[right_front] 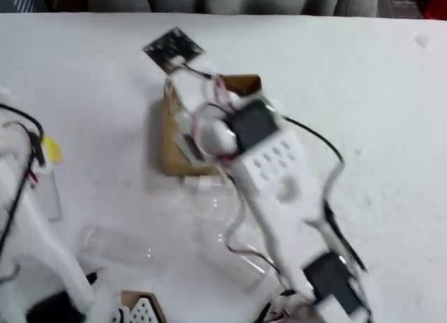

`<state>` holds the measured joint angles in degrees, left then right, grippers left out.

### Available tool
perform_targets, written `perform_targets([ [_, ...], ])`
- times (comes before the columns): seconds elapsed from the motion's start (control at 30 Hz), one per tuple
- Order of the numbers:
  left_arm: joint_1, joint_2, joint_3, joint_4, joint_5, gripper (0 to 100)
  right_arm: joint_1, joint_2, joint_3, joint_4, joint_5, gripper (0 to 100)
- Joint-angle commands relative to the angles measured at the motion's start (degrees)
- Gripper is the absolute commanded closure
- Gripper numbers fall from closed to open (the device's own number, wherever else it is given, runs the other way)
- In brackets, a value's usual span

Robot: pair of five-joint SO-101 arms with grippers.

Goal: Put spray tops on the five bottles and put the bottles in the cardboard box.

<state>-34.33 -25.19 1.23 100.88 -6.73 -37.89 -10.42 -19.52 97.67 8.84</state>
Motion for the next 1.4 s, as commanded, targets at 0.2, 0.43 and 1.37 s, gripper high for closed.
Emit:
perform_targets([
  [0.2, 7.9, -19.1, 18.0, -8.9, 0.4, 98, 10.7, -32.0, 19.3, 1.2, 7.2, 98.2],
  [0.43, 17.6, -22.6, 27.8, -17.8, 0.4, 98, 23.5, -45.2, 29.5, -1.0, 11.8, 98.2],
  [1.37, 32.3, -56.6, 63.8, -50.1, 11.5, 98, 25.0, -59.0, 76.3, -101.9, -6.2, 98.1],
])
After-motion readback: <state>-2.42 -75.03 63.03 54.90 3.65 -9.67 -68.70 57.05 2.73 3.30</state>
